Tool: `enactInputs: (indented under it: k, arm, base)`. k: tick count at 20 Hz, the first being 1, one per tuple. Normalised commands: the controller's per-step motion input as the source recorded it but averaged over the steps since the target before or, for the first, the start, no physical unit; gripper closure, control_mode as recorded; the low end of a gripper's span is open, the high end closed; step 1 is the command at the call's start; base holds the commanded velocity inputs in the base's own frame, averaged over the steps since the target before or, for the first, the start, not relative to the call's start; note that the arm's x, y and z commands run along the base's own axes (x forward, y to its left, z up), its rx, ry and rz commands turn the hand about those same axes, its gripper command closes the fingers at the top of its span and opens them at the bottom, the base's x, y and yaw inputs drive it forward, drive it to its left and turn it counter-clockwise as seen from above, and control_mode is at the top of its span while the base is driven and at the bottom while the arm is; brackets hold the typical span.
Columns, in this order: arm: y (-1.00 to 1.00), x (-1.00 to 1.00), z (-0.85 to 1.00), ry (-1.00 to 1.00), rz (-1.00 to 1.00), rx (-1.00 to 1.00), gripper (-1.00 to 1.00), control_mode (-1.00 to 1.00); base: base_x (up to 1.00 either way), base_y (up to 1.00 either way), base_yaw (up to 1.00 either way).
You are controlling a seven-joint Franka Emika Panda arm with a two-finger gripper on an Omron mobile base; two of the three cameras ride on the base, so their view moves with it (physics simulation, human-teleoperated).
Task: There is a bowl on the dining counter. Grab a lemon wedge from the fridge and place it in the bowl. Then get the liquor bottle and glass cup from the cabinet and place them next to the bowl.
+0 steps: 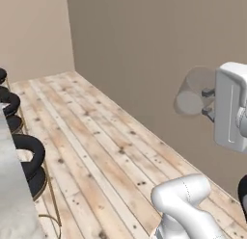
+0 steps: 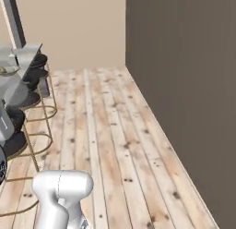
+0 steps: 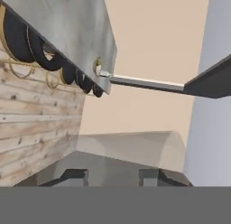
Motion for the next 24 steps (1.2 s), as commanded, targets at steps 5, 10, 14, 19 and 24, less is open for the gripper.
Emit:
enactInputs:
  k: [5, 10, 14, 19, 24]
  arm:
    - [0.0, 0.0, 0.0, 0.0, 0.0, 0.0, 1.0, 1.0]
    - [0.0, 0.0, 0.0, 0.0, 0.0, 0.0, 1.0, 1.0]
    - [0.0, 0.0, 0.0, 0.0, 0.0, 0.0, 1.0, 1.0]
    - [0.0, 0.0, 0.0, 0.0, 0.0, 0.0, 1.0, 1.0]
    - [0.0, 0.0, 0.0, 0.0, 0.0, 0.0, 1.0, 1.0]
  base:
    - [0.9, -0.33, 0.55]
    - [0.81, -0.37, 0.55]
    - [0.79, -0.38, 0.55]
    - [0.79, -0.37, 0.55]
    - [0.79, -0.46, 0.52]
